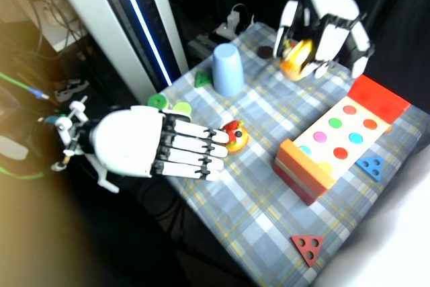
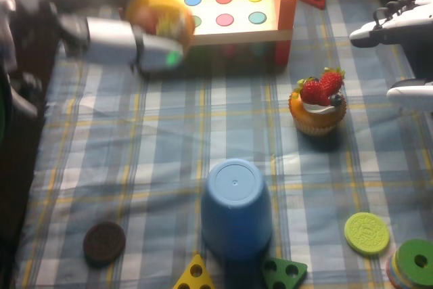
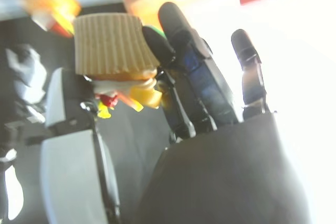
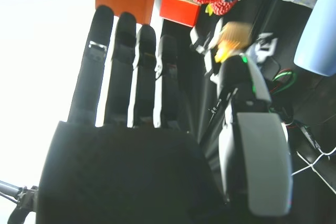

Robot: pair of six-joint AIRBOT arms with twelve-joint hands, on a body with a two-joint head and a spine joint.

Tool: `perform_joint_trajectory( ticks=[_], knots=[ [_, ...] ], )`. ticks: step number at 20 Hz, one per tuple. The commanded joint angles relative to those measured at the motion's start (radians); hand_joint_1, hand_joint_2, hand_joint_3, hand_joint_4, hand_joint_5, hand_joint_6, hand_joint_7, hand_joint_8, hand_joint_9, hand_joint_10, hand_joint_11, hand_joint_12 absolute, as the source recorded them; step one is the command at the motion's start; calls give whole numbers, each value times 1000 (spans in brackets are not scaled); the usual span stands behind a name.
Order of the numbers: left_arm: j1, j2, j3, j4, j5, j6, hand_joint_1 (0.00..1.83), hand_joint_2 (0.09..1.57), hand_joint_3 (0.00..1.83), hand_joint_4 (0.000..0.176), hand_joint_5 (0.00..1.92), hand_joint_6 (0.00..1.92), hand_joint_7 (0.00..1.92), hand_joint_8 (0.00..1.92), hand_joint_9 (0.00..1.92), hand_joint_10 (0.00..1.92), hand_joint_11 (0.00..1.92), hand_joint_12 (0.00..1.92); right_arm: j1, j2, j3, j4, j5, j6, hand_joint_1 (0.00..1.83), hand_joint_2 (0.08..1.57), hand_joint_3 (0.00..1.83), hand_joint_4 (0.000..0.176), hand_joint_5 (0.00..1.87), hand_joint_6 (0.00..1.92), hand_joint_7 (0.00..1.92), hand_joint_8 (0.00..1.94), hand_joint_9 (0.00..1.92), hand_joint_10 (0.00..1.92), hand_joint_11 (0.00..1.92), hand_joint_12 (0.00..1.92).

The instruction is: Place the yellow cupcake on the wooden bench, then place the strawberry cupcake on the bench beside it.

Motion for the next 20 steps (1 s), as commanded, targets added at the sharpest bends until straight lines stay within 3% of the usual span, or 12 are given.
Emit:
perform_joint_trajectory(
  ticks=[1,2,4,6,7,8,9,13,14,17,18,20],
  knots=[
    [-38,-7,19,13,-110,-9,1228,1097,1,13,987,901,1053,939,1052,1,0,728,9,1,5,31,112,6,567,1236,2,0,506,0,568,0,574,0,346,535],
    [-64,-17,40,12,-91,-9,1235,1095,0,0,967,913,1089,901,1038,4,0,745,9,-1,5,31,112,6,573,1238,1,0,507,1,576,3,578,2,344,540],
    [-119,-48,95,-5,-29,-2,1238,1091,1,0,995,836,1079,945,1007,1,0,722,9,-1,5,30,112,6,565,1244,0,0,504,0,578,0,580,1,326,587],
    [-180,-93,159,-82,48,96,1252,1084,0,0,1033,730,1085,980,1072,25,0,835,9,-4,8,28,112,6,563,1242,0,0,508,2,579,2,586,2,310,643],
    [-193,-113,185,-115,75,133,1263,1071,0,0,1061,674,1117,934,1105,30,0,861,9,-6,9,28,112,6,583,1241,0,0,521,5,594,6,605,8,332,648],
    [-207,-142,224,-153,113,171,1270,1045,0,0,1092,657,1201,757,1136,27,0,908,9,-10,11,27,112,6,613,1232,1,0,525,1,600,1,611,2,352,610],
    [-213,-165,255,-188,140,197,1260,1041,0,0,1071,766,1240,610,1105,13,1,916,9,-13,13,26,112,6,609,1240,4,0,515,0,595,0,611,0,353,604],
    [-221,-249,347,-398,219,461,1241,1083,2,0,999,829,1113,886,1024,8,3,786,11,-18,16,21,112,8,698,1243,0,0,530,5,600,2,619,5,356,620],
    [-220,-273,376,-465,239,531,1228,1102,1,0,955,920,1072,934,989,4,0,664,11,-19,16,21,112,8,686,1245,1,0,536,5,603,3,620,4,361,623],
    [-204,-310,428,-531,254,547,1196,1149,2,9,870,1075,968,1084,963,2,3,540,11,-21,17,19,112,10,643,1248,1,0,561,1,605,2,618,2,347,674],
    [-204,-313,434,-538,257,547,1184,1163,2,31,853,1136,931,1108,921,2,15,549,11,-21,17,18,112,11,648,1247,0,0,560,0,598,0,609,0,331,671],
    [-204,-317,440,-540,267,547,1181,1174,0,21,839,1131,908,1173,936,8,0,547,11,-21,18,17,112,13,655,1245,0,0,542,0,590,0,603,1,328,678]
  ],
)
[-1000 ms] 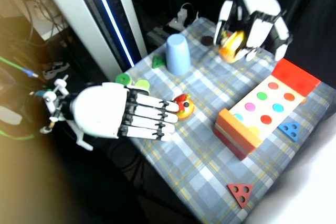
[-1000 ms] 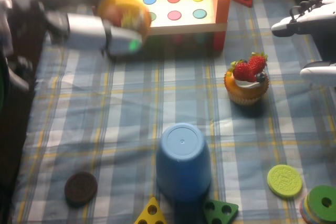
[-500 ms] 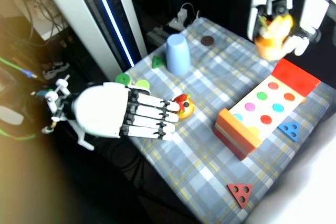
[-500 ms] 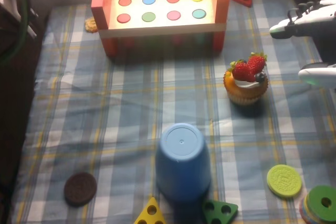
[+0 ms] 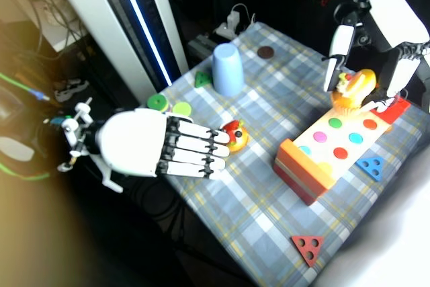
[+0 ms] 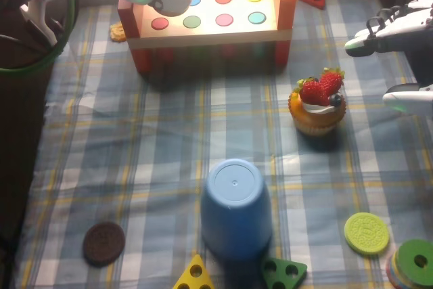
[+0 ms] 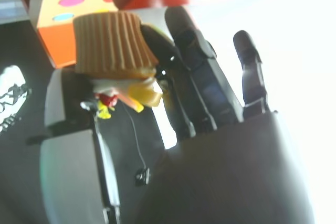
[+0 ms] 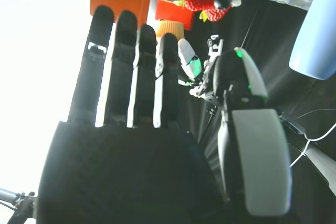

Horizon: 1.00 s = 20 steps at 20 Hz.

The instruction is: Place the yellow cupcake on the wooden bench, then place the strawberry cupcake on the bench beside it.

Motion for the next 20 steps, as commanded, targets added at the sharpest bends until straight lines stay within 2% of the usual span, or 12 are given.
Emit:
perform_joint_trajectory(
  ticks=[1,2,3,5,8,9,10,13,16,18,19,20],
  knots=[
    [-9,-6,8,7,-74,-5,1182,1173,0,18,843,1117,907,1182,963,18,0,539,10,0,5,29,116,8,651,1244,0,0,540,0,586,0,603,1,330,680],
    [-9,-11,13,7,-69,-5,1195,1157,0,4,879,1045,937,1154,991,23,9,553,10,-1,5,29,116,8,654,1246,0,0,534,0,580,0,591,0,310,672],
    [-9,-16,18,7,-65,-5,1202,1148,0,0,885,1027,961,1123,1008,20,14,564,10,-2,5,27,116,9,672,1245,0,0,541,3,581,1,592,1,314,671],
    [-1,-27,28,6,-57,-5,1201,1145,0,1,891,1026,964,1109,986,7,13,565,10,-3,7,24,116,14,698,1241,0,0,549,5,583,1,596,3,324,672],
    [13,-38,39,-10,-48,-5,1196,1147,0,19,907,1019,935,1138,965,3,5,630,10,-6,11,21,116,20,622,1254,0,0,550,0,590,0,616,1,373,635],
    [19,-42,43,-12,-45,-5,1201,1140,0,18,917,1004,956,1104,979,6,0,668,10,-7,12,21,116,22,611,1251,0,0,554,1,592,1,617,1,372,632],
    [23,-46,46,-12,-42,-5,1199,1140,1,26,907,1038,961,1075,979,4,0,663,10,-8,13,19,116,23,620,1248,0,0,561,3,591,0,612,0,366,620],
    [29,-50,50,-15,-40,-5,1207,1137,0,0,929,955,958,1131,1000,4,0,729,10,-9,15,16,116,26,630,1253,3,0,553,0,577,0,601,0,381,572],
    [29,-52,53,-15,-39,-5,1213,1132,0,0,981,859,930,1188,962,5,0,724,10,-13,19,14,114,28,637,1244,0,0,560,3,587,3,605,1,382,580],
    [29,-52,52,-11,-39,-5,1201,1148,5,0,927,954,902,1221,909,8,0,687,10,-15,21,13,114,30,686,1242,0,0,566,3,595,3,613,3,392,562],
    [29,-52,51,-9,-39,-5,1184,1188,9,0,783,1164,884,1257,863,13,3,702,10,-15,22,13,114,30,698,1243,0,0,556,1,586,3,605,2,395,519],
    [29,-53,50,-8,-39,-5,1004,1193,1,87,503,443,649,530,702,3,11,548,10,-16,22,13,114,30,692,1246,1,0,547,0,582,1,608,3,407,516]
  ],
)
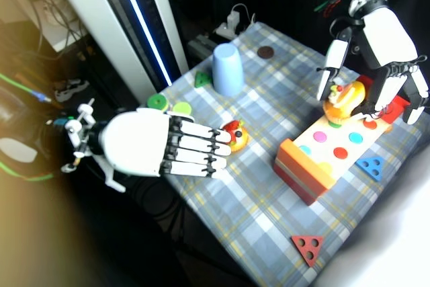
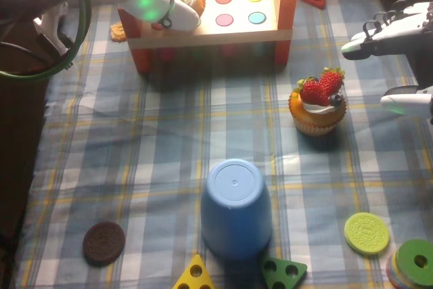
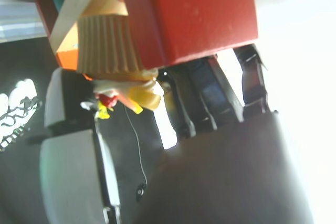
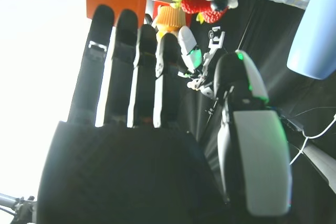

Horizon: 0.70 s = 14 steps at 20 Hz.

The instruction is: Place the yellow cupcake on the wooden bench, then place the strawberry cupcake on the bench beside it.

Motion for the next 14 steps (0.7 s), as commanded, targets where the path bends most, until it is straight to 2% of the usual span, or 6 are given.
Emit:
perform_joint_trajectory(
  ticks=[1,2,5,8,9,14],
  knots=[
    [-8,-3,3,10,-79,-5,992,1171,0,116,460,136,630,195,630,0,1,536,10,-2,7,30,115,8,689,1246,1,0,544,0,582,1,611,4,407,515],
    [-8,-3,2,12,-79,-5,1004,1127,0,135,374,30,556,60,582,0,0,522,10,-2,8,30,115,8,698,1242,0,0,539,0,581,0,608,2,407,522],
    [-8,-3,-3,20,-83,-5,1024,1061,0,155,319,1,475,1,580,3,0,660,10,-4,9,30,115,8,661,1254,0,0,525,3,580,4,609,5,392,591],
    [-1,4,-18,20,-101,-5,1006,1054,0,154,277,1,449,1,547,0,0,713,10,-5,10,30,115,8,655,1253,0,0,536,4,574,2,599,1,378,584],
    [7,18,-42,31,-127,-17,973,1065,2,164,257,0,426,0,525,0,0,680,10,-7,10,30,115,8,636,1255,0,0,533,2,571,0,595,0,375,585],
    [50,106,-175,259,-285,-288,923,903,0,176,10,0,95,0,171,0,0,435,38,-25,17,21,115,8,677,1210,2,0,514,0,563,0,590,0,361,635]
  ],
)
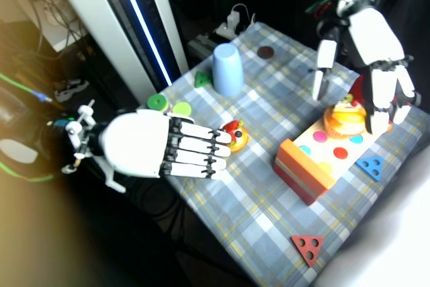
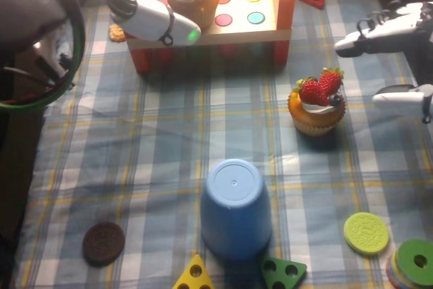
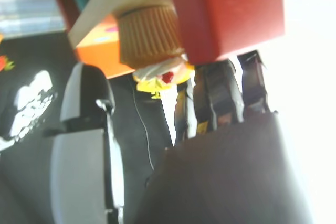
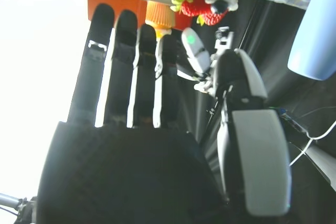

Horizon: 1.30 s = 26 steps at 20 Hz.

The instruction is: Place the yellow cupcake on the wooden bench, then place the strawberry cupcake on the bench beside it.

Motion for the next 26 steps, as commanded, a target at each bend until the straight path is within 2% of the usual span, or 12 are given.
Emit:
perform_joint_trajectory(
  ticks=[1,5,10,14,16,18,19,20,22,23,25,26],
  knots=[
    [-10,10,-9,42,-169,-34,530,971,7,176,0,0,10,0,68,0,0,198,19,-5,6,26,116,5,677,1105,3,0,434,0,480,0,487,0,197,751],
    [7,79,-84,163,-291,-205,784,868,0,176,0,0,0,0,0,0,0,0,47,-23,15,-5,77,5,636,991,0,50,335,0,418,0,447,6,107,841],
    [152,239,-279,284,-556,-372,774,819,0,176,0,0,0,0,0,0,6,6,100,-72,53,-64,-3,29,746,921,0,58,339,1,421,0,477,0,99,929],
    [272,325,-380,335,-708,-485,818,800,0,176,0,0,0,0,0,0,0,0,142,-121,96,-117,-98,42,871,891,0,123,327,0,459,2,511,6,85,1093],
    [305,331,-385,349,-749,-572,816,785,0,176,0,0,0,0,0,0,0,0,151,-138,113,-129,-137,42,928,905,1,105,372,2,486,2,507,2,65,1048],
    [316,331,-385,347,-772,-596,782,788,0,176,0,0,0,0,0,0,0,0,157,-148,121,-132,-149,43,987,942,2,36,556,11,704,18,684,38,152,964],
    [318,330,-385,345,-774,-599,762,786,0,176,0,0,0,0,0,0,0,0,158,-148,121,-132,-149,45,1029,968,2,26,678,10,871,23,798,52,164,978],
    [320,331,-385,344,-772,-602,780,789,0,176,0,0,0,0,0,0,0,0,160,-148,122,-132,-148,47,1203,1056,9,0,928,636,1084,697,926,129,122,1268],
    [334,338,-385,342,-777,-624,810,792,0,176,0,0,0,0,0,0,0,0,175,-141,122,-132,-119,55,1220,1139,12,0,997,785,878,1310,544,1087,108,1564],
    [339,340,-385,337,-782,-629,819,794,0,176,0,0,0,0,0,0,0,0,183,-137,121,-132,-96,66,1189,1183,2,0,876,1014,845,1353,555,1002,3,1230],
    [347,339,-384,323,-789,-630,807,795,0,176,0,0,0,0,0,0,0,0,200,-128,118,-132,-70,71,1199,1180,0,0,888,975,853,1370,566,1018,3,1188],
    [350,339,-384,320,-790,-630,796,791,0,158,0,0,0,0,0,0,0,0,205,-127,118,-132,-66,71,1228,1173,0,0,1008,755,778,1494,295,1308,0,1360]
  ],
)
